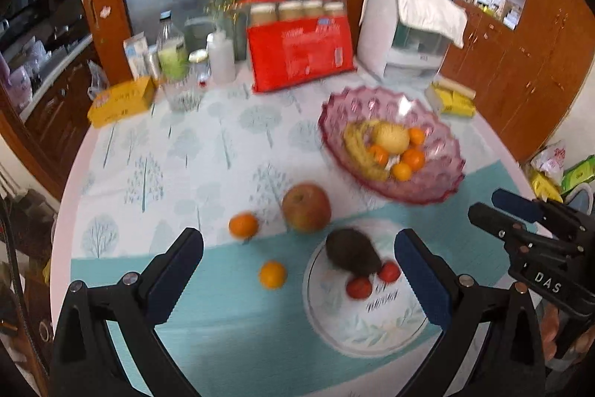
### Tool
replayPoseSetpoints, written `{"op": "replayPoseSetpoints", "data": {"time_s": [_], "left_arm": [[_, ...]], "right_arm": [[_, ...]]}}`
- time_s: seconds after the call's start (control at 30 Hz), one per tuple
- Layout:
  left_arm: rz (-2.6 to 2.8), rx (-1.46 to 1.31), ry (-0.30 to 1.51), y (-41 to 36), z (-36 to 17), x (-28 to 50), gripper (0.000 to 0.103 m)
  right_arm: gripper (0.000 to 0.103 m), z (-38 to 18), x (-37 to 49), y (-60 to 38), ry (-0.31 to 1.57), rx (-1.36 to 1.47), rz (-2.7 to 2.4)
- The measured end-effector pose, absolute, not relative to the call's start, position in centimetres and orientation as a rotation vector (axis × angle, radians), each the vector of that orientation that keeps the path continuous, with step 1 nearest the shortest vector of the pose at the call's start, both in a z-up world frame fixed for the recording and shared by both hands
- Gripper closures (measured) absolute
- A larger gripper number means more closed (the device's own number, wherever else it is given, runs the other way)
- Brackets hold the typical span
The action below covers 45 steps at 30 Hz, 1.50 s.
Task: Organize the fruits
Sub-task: 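Withdraw both open grippers toward the white plate, then grasp the avocado with the right gripper while the left gripper grasps the red apple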
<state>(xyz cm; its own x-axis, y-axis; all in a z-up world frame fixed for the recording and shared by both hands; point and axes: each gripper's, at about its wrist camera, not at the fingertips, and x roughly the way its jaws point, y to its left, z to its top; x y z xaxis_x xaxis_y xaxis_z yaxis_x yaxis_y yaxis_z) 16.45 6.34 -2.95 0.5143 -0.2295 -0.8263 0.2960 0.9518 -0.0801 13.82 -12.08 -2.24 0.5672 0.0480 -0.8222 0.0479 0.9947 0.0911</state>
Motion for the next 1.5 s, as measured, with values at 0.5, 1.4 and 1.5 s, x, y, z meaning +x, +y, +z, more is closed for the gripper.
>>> {"op": "replayPoseSetpoints", "data": {"time_s": [0.5,1.4,1.5], "left_arm": [[-0.331,0.117,1.051,7.1,-8.3,18.7,0.001],[-0.419,0.135,1.184,1.6,-17.2,28.7,0.001],[-0.414,0.124,1.196,1.1,-17.9,29.2,0.004]], "right_arm": [[0.057,-9.5,15.0,-9.2,1.110,0.174,0.131],[0.043,-16.9,20.4,-6.3,1.196,0.059,0.268],[0.042,-17.2,20.5,-6.4,1.190,0.066,0.288]]}}
